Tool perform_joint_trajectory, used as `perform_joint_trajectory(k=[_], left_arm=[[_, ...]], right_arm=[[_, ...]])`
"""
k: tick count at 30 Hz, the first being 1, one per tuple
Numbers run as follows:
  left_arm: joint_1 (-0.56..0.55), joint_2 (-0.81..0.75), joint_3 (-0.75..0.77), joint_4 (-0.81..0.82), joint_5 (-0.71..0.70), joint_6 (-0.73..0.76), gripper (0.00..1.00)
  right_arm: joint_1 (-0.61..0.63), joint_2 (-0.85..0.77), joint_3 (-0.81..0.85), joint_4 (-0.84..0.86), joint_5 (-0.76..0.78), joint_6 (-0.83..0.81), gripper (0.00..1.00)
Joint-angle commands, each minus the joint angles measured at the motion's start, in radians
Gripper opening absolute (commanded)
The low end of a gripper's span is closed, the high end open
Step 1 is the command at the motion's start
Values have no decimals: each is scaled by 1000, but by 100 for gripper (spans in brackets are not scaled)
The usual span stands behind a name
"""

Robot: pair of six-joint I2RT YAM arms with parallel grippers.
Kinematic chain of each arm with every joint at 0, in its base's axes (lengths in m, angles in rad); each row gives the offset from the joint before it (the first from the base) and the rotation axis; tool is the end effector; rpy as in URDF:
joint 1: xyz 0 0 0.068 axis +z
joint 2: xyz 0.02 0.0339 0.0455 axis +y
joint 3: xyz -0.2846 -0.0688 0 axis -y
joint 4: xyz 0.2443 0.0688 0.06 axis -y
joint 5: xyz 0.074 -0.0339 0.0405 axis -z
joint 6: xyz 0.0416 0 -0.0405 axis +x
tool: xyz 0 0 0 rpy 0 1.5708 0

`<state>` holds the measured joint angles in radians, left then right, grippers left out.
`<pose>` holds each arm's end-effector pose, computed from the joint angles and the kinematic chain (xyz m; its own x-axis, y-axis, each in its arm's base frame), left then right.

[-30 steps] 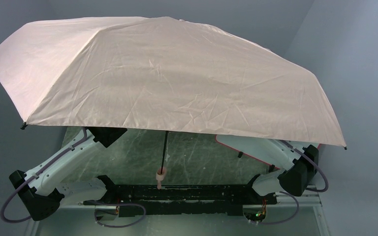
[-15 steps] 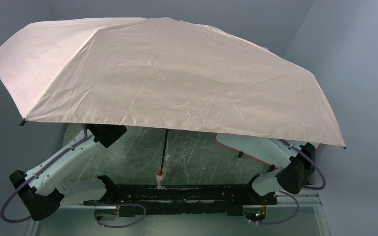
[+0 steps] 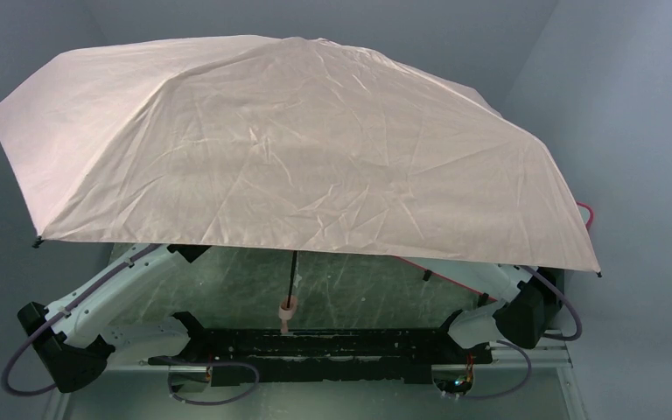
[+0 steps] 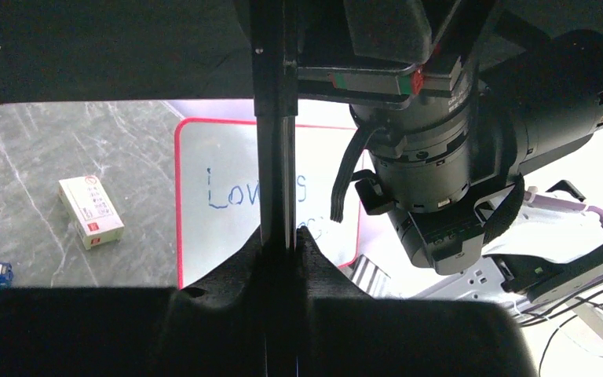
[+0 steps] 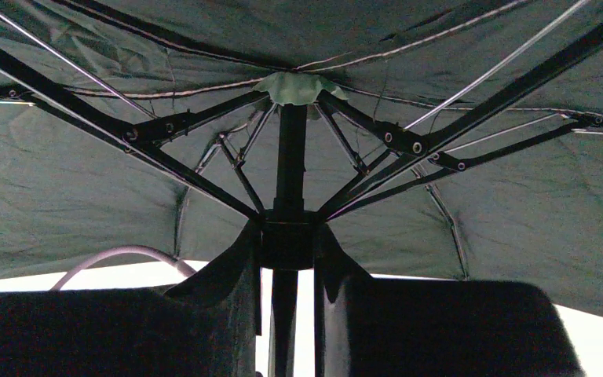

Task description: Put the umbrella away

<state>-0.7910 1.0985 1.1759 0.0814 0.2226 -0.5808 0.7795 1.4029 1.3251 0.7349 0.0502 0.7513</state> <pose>0.1640 -0.1790 0.4638 -0.3717 -0.3852 -0.8447 0.7689 0.3821 -0.5126 0.2235 0.2179 0.5055 -0.1424 0.8177 -0.5577 -0.7890 0.2465 0.5629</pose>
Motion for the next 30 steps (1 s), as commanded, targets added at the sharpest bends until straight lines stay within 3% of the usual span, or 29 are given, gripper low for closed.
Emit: perform_joint_trajectory(k=[1, 7, 11, 19, 23, 30], left_arm=[[-6, -8, 16, 37, 25, 31, 5], [-7, -8, 23, 22, -12, 39, 5], [-7, -6, 21, 28, -15, 36, 5], [-7, -10, -9, 14, 11, 39, 39], [-7, -28, -37, -1, 23, 42, 42], [-7, -44, -91, 3, 70, 26, 54]], right_arm=[[-11, -32, -83, 40, -45, 24, 0], [-6, -52, -189, 84, -78, 132, 0], [-4, -70, -221, 71, -14, 162, 0], [-63, -68, -99, 24, 48, 209, 0], [-115, -42, -31, 37, 35, 257, 0], [-141, -12, 32, 71, 37, 275, 0]])
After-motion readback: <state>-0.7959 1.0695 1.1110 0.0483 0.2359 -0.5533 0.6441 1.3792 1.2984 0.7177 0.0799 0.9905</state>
